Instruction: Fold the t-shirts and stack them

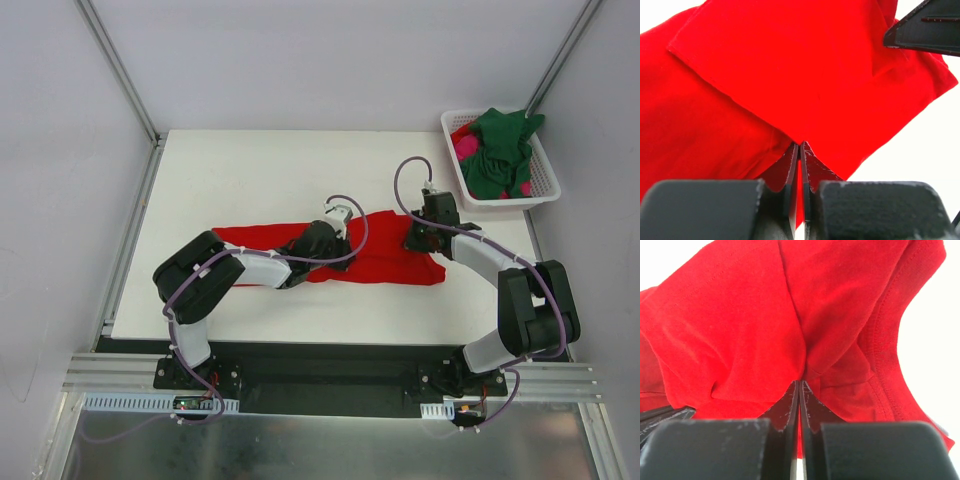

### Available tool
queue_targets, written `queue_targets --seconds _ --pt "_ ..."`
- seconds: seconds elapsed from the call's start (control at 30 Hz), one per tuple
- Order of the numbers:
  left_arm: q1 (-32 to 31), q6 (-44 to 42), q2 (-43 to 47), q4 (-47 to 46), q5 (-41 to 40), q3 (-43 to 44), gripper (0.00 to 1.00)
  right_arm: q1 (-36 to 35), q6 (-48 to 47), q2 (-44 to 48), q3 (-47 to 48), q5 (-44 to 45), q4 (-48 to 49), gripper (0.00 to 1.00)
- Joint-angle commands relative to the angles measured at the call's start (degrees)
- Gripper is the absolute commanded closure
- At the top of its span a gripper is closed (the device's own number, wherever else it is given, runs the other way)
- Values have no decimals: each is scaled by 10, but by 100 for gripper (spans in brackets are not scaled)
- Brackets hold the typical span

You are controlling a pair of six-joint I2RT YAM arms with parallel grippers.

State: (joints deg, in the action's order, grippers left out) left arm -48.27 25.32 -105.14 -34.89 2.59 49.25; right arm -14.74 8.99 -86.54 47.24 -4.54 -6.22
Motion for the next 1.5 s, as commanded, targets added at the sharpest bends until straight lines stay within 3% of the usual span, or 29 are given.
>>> queue_targets --seconds 0.0,0.93,1.0,1.07,1.17,1.47 --pt "5 9 -1 -25 7 0 100 2 1 23 0 11 -6 98" --pt "12 12 66 -13 14 -86 100 5 -18 33 27 121 -94 99" --pt "12 14 68 -11 16 -83 99 6 -19 40 27 119 -101 87" --pt "12 14 70 -9 19 -81 87 6 -20 50 26 117 -110 68" --pt "11 16 86 0 23 -79 72 6 -21 75 24 130 -127 57" --pt "1 9 224 53 13 -91 64 -2 -25 177 19 103 -159 51"
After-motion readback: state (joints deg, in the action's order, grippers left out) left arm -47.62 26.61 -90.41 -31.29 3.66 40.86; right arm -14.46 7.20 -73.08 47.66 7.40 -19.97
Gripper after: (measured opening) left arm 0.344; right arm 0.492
